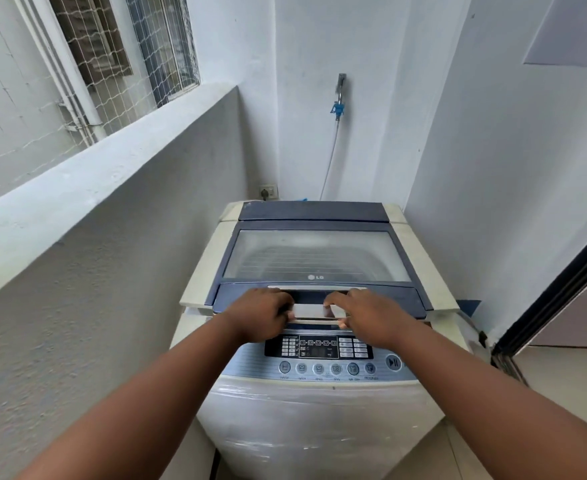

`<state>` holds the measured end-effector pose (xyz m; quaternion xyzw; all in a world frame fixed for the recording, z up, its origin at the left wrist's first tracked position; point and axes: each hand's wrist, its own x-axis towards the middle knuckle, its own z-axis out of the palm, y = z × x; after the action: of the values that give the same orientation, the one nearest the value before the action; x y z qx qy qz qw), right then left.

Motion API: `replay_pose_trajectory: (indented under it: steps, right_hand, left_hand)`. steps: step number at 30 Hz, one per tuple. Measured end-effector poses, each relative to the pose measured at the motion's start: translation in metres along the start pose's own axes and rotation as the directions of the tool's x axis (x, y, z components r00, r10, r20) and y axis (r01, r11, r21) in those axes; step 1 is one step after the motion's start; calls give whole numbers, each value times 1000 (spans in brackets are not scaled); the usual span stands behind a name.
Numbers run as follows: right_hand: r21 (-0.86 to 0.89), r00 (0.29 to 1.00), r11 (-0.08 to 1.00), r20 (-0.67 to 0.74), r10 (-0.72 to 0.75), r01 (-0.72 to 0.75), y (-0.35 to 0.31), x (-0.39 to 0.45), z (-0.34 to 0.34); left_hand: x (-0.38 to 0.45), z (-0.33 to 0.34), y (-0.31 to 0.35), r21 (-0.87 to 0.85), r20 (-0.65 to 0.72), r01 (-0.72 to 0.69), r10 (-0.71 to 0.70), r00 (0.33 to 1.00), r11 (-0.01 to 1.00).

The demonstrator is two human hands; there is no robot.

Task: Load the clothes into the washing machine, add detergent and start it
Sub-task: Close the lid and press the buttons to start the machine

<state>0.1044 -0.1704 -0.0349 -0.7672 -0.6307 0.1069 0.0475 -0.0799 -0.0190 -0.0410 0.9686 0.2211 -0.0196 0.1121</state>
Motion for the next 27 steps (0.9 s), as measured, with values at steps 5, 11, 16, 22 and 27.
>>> replay_pose_trajectory:
  steps: [5, 11, 16, 22, 27]
  right_hand:
    - [30, 999, 1000, 52, 7, -8, 3, -4, 14]
    - [65, 998, 998, 69, 7, -11, 9, -4, 20]
    - [105, 999, 994, 47, 20, -25, 13, -3, 28]
    - [148, 998, 988, 50, 29, -36, 15, 0, 34]
    - [130, 998, 991, 65, 9, -17, 18, 4, 35]
  left_hand:
    - [-2, 21, 3, 5, -47, 24, -23, 999, 1000]
    - [0, 29, 2, -44, -91, 48, -51, 995, 998]
    - [3, 32, 3, -64, -114, 63, -70, 991, 996]
    - [16, 29, 5, -103, -30, 184, -188, 982, 977]
    - [26, 22, 2, -128, 87, 243, -233, 969, 962]
